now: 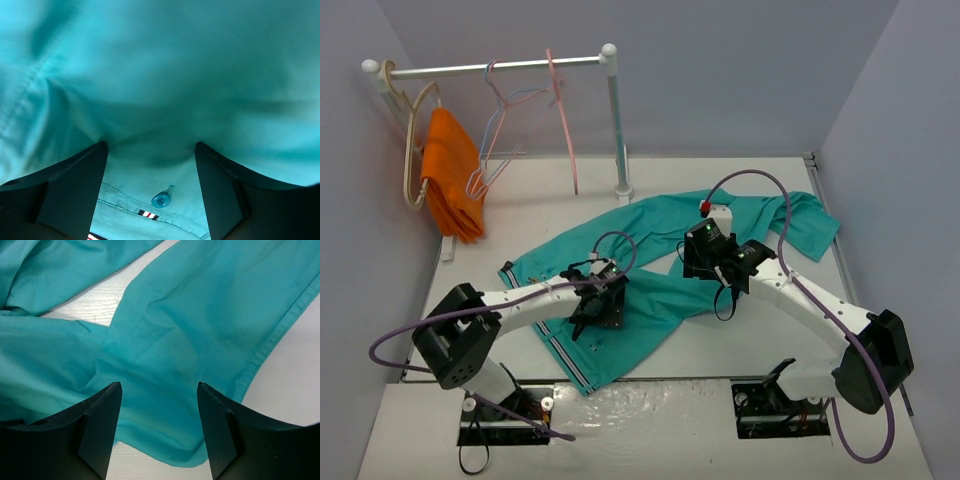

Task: Place the trousers on the hanger
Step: Flatten out the trousers at the center of the board.

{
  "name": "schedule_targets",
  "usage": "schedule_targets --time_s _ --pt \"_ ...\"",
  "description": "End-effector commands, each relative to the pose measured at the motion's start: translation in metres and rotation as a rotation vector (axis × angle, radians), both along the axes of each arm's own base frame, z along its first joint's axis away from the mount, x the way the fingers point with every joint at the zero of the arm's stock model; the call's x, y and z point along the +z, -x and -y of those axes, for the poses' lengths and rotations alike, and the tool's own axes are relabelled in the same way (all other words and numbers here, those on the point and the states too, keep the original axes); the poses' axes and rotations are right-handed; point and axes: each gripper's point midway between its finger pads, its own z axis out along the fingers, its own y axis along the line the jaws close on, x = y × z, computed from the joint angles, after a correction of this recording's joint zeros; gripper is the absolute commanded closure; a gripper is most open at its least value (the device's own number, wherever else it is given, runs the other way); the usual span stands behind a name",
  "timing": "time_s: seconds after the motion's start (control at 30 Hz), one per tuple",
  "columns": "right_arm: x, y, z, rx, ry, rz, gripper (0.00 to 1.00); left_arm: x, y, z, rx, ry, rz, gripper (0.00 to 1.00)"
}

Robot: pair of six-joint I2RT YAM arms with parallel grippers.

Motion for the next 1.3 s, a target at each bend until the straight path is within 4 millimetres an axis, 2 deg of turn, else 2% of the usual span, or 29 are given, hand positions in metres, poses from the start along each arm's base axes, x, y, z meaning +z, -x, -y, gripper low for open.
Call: schedule_targets --time_s 0.0,0.2,0.3,0.33,0.4,0.43,0.5,0.53,0.67,0.83,0.93,1.1,1.27 --pt "0.008 -0.008 0.001 -0.006 -0.036 0.059 0.41 -0.014 0.003 -0.069 0.21 -0.128 -0.086 0.32" --pt "0.001 -0.016 0.029 -0.103 -0.033 0.046 0.39 -0.003 -0.02 -0.129 0.399 -0.211 -0.051 0.32" --pt "-0.001 -0.025 0.049 -0.171 -0.041 0.039 0.39 0.015 -0.039 -0.161 0.504 -0.236 0.004 0.32" --pt "-0.002 -0.025 0.048 -0.167 -0.044 0.034 0.39 0.017 -0.041 -0.16 0.5 -0.234 0.01 0.32" --pt "-0.002 -0.036 0.067 -0.233 -0.061 0.037 0.39 0.034 -0.05 -0.198 0.632 -0.239 0.041 0.32" --pt "-0.004 -0.036 0.068 -0.234 -0.06 0.034 0.39 0.036 -0.053 -0.198 0.636 -0.234 0.048 0.32" --pt "-0.005 -0.046 0.084 -0.291 -0.077 0.037 0.39 0.059 -0.065 -0.217 0.725 -0.179 0.111 0.32" --pt "-0.005 -0.05 0.09 -0.311 -0.085 0.042 0.39 0.072 -0.072 -0.22 0.726 -0.155 0.151 0.32" --pt "-0.004 -0.068 0.106 -0.375 -0.104 0.074 0.39 0.12 -0.092 -0.195 0.535 -0.026 0.271 0.28" --pt "-0.01 -0.095 0.127 -0.465 -0.103 0.094 0.39 0.163 -0.078 -0.149 0.243 0.085 0.401 0.23" --pt "-0.008 -0.113 0.14 -0.516 -0.117 0.116 0.41 0.169 -0.069 -0.134 0.13 0.119 0.456 0.21" --pt "0.0 -0.146 0.162 -0.594 -0.135 0.164 0.45 0.167 -0.061 -0.132 0.048 0.132 0.509 0.16" --pt "-0.003 -0.171 0.169 -0.642 -0.159 0.191 0.47 0.171 -0.058 -0.131 0.027 0.147 0.55 0.08"
